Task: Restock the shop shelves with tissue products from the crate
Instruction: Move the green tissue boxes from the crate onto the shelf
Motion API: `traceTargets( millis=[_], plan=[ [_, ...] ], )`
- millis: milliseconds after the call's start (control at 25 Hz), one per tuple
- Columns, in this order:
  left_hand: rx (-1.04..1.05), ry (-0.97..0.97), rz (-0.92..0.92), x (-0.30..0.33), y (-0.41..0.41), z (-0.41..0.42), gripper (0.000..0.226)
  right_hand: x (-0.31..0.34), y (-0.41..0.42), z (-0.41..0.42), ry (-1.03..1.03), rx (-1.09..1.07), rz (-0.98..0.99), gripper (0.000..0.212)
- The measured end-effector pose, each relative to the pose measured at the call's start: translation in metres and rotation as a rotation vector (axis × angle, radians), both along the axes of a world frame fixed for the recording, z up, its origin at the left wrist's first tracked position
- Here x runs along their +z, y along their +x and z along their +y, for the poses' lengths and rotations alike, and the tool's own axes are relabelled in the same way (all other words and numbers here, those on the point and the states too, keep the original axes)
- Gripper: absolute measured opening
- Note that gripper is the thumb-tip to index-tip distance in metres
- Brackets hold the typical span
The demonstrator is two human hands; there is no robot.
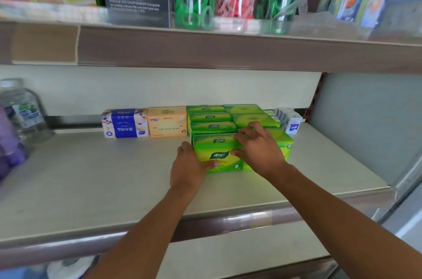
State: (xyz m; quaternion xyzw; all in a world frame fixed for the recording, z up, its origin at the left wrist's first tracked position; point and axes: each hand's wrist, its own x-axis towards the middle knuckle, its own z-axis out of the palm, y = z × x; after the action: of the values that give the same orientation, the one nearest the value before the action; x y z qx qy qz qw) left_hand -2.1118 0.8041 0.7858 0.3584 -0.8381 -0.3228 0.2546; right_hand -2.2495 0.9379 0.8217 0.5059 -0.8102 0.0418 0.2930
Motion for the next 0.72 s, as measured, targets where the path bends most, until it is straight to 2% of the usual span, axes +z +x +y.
traceTargets(
  millis=[80, 160, 240, 280, 400, 440, 600, 720],
  plan=[
    [-0.02, 0.026, 0.009, 0.001, 0.002, 0.001, 0.077, 0.001, 0.001, 0.004, 0.036, 0.01, -0.045, 0.054],
    [-0.032, 0.031, 0.04, 0.004, 0.006, 0.003, 0.09, 0.004, 0.004, 0.009, 0.016, 0.049, -0.111, 0.061],
    [-0.003, -0.008, 0.125, 0.009, 0.011, 0.008, 0.105, 0.008, 0.01, 0.019, -0.068, 0.089, -0.177, 0.063],
    [0.013, -0.064, 0.18, 0.012, 0.014, 0.013, 0.104, 0.01, 0.013, 0.026, -0.126, 0.099, -0.212, 0.063],
    [-0.004, -0.299, 0.332, 0.026, 0.016, 0.034, 0.085, 0.016, 0.023, 0.058, -0.326, 0.123, -0.323, 0.061],
    [-0.042, -0.321, 0.378, 0.031, 0.015, 0.045, 0.079, 0.017, 0.027, 0.072, -0.392, 0.128, -0.358, 0.06],
    [-0.307, -0.217, 0.443, 0.042, -0.004, 0.113, 0.043, 0.011, 0.042, 0.155, -0.586, 0.102, -0.451, 0.063],
    [-0.543, -0.102, 0.402, 0.034, -0.021, 0.176, 0.038, -0.008, 0.05, 0.23, -0.627, -0.002, -0.517, 0.066]
  ],
)
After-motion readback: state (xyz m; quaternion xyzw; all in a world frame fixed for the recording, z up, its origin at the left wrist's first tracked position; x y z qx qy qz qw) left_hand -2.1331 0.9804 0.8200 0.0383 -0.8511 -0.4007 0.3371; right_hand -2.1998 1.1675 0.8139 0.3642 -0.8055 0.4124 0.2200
